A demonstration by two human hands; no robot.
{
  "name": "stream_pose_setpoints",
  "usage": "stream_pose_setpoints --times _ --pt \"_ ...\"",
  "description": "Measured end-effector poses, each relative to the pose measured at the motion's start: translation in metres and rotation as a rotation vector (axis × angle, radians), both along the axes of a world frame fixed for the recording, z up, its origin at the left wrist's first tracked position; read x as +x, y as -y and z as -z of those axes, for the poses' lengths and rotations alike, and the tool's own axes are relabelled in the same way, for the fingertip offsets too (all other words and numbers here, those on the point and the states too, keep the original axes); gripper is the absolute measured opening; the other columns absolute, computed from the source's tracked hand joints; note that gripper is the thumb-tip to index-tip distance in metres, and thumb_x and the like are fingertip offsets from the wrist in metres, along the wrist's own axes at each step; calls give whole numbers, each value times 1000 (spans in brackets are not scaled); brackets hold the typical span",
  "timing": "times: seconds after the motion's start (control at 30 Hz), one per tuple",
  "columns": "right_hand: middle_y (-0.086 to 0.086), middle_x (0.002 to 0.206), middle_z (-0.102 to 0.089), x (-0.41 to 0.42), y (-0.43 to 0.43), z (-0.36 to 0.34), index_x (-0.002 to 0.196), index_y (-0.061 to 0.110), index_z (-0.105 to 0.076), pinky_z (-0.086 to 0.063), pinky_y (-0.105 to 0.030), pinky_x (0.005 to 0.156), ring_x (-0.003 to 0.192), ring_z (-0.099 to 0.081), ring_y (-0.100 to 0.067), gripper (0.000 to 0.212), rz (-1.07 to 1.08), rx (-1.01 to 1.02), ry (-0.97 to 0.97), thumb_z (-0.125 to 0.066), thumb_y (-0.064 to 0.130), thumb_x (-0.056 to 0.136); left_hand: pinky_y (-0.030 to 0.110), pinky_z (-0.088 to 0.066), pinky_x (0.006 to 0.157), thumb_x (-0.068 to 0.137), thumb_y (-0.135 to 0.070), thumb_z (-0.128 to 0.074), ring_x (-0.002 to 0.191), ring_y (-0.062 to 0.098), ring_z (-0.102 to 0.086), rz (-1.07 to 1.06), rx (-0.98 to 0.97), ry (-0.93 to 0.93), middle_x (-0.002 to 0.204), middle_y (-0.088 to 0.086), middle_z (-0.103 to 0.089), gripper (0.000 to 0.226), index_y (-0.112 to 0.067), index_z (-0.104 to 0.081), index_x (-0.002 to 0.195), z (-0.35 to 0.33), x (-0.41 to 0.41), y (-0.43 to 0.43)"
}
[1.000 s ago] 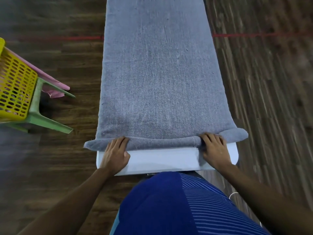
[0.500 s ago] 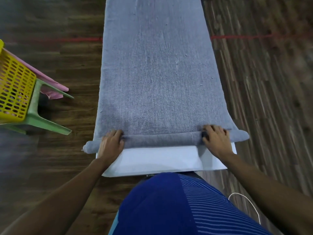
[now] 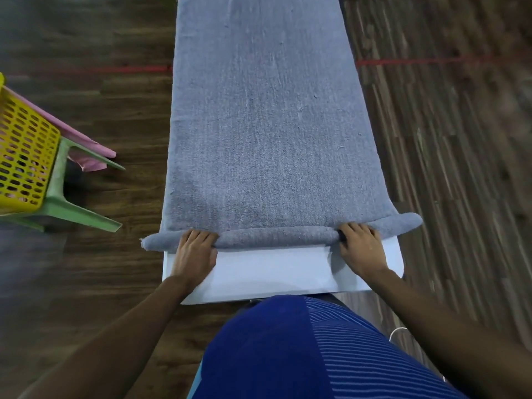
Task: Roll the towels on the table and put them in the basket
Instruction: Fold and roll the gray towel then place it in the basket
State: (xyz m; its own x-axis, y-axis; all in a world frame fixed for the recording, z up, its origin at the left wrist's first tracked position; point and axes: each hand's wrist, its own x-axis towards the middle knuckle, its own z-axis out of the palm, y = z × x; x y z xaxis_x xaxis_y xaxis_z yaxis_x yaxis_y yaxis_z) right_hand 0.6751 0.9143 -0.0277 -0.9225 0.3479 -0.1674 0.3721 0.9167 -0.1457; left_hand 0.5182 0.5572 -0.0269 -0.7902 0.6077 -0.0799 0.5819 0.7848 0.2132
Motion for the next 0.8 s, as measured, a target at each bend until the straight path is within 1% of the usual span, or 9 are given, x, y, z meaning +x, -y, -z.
stream_pose_setpoints --times 0.1,0.2,0.27,0.37,0.47,0.6,0.67,0.73,0.8 --pt "-1 106 -70 -5 -5 -5 112 23 -66 -34 -42 94 103 -58 -23 38 29 12 123 -38 32 89 40 -46 87 78 -20 -47 75 25 -61 32 2 121 79 5 -69 24 -11 -69 81 -10 -9 -7" --pt "-3 102 -70 -5 -7 -5 111 26 -67 -29 -41 90 102 -56 -22 32 65 44 180 -42 31 92 40 -45 86 81 -25 -38 69 24 -60 74 -61 281 71 4 -66 27 -15 -58 67 -18 -19 -16" --pt "-6 102 -68 -4 -6 -4 106 20 -65 -30 -42 87 99 -55 -26 25 79 66 106 -49 28 88 41 -44 87 82 -26 -39 76 25 -61 51 -92 284 79 3 -66 22 -16 -57 74 -16 -25 -19" --pt "-11 106 -60 -3 -5 -3 106 12 -62 -36 -46 83 97 -52 -33 27 117 92 -74 -66 17 80 44 -44 80 82 -21 -47 87 30 -57 -78 -44 42 93 8 -62 21 -12 -61 95 -8 -25 -14" --pt "-8 108 -59 0 0 -5 106 13 -60 -38 -44 82 98 -52 -32 29 23 29 -126 -67 12 78 45 -44 77 85 -21 -42 86 30 -55 -78 71 -69 93 8 -60 26 -9 -62 97 -4 -12 -8" --pt "-5 124 -58 14 2 3 122 17 -56 -39 -45 98 112 -55 -28 46 -70 9 0 -69 20 78 48 -43 96 79 -23 -43 107 30 -56 34 -13 -32 118 10 -61 50 -7 -60 123 8 8 9" --pt "-6 124 -60 15 -3 5 123 17 -56 -39 -46 100 112 -56 -28 41 -45 17 1 -63 19 83 52 -38 105 80 -19 -44 117 31 -52 13 -83 -28 127 11 -58 54 -7 -54 131 14 7 16" --pt "-5 116 -64 11 -7 2 119 17 -60 -40 -45 97 106 -58 -29 36 -15 -4 -9 -49 21 85 54 -36 107 83 -13 -45 117 32 -53 -22 -79 -43 126 11 -60 48 -8 -56 130 15 3 16" --pt "-5 112 -67 6 -10 -2 117 16 -63 -39 -44 96 105 -59 -30 37 19 -48 3 -48 20 83 52 -38 104 83 -9 -48 108 31 -58 -43 -30 -60 113 10 -66 38 -8 -64 117 11 -2 11"
